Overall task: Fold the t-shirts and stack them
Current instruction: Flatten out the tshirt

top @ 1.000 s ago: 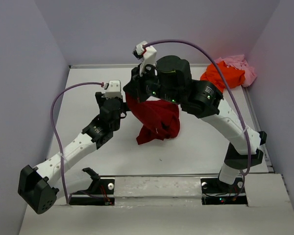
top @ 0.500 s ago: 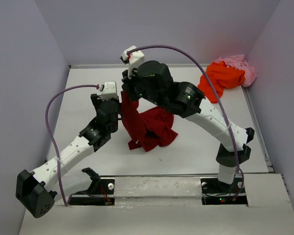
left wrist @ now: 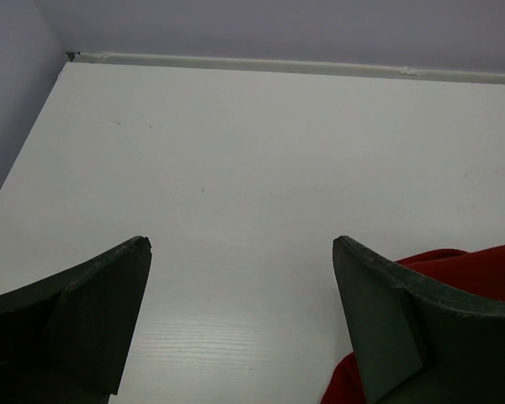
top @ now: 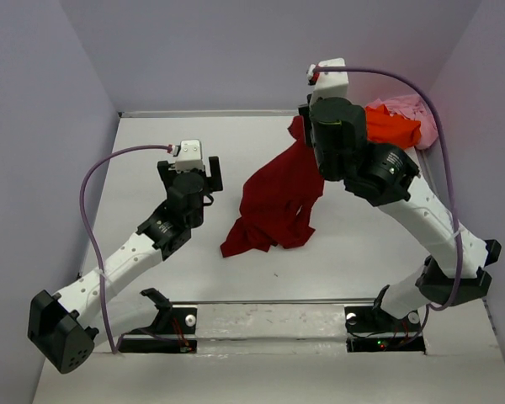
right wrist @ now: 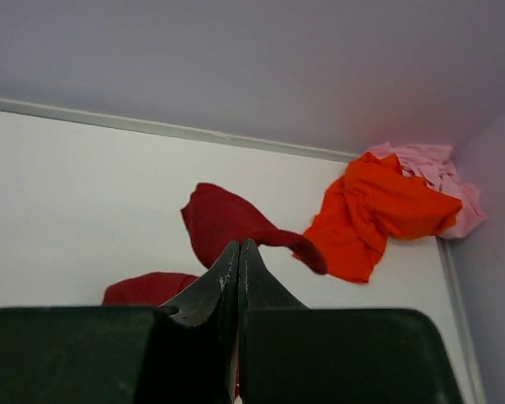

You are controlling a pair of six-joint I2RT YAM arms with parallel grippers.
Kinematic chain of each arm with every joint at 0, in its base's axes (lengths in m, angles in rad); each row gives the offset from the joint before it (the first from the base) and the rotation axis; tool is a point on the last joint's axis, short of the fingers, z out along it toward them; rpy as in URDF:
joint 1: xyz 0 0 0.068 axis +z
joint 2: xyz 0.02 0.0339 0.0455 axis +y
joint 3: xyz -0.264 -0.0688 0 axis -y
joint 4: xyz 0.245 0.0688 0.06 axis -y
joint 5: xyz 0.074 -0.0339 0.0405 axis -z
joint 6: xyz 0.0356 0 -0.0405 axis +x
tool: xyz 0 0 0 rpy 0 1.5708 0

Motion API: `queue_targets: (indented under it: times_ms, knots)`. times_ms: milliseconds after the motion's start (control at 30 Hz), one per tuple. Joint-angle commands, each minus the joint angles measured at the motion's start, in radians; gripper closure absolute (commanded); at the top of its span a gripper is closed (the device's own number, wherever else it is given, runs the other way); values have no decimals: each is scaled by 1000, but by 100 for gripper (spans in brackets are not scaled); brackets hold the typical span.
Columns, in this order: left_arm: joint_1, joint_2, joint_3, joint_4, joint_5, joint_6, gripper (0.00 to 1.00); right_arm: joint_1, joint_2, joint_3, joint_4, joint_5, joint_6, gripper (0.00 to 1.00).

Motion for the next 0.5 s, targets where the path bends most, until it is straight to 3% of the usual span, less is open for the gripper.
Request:
queue_targets:
  times_ms: [0, 167, 467]
  knots:
    - [-5, 9, 16, 42, -3, -8, 1, -41, -35, -139, 46, 200, -33, 100]
    - [-5, 15, 21, 36, 11, -10, 1, -166, -52, -398, 29, 190, 79, 100]
    - [-5, 21, 22, 31, 23, -11, 1, -320, 111, -630, -8, 16, 306, 100]
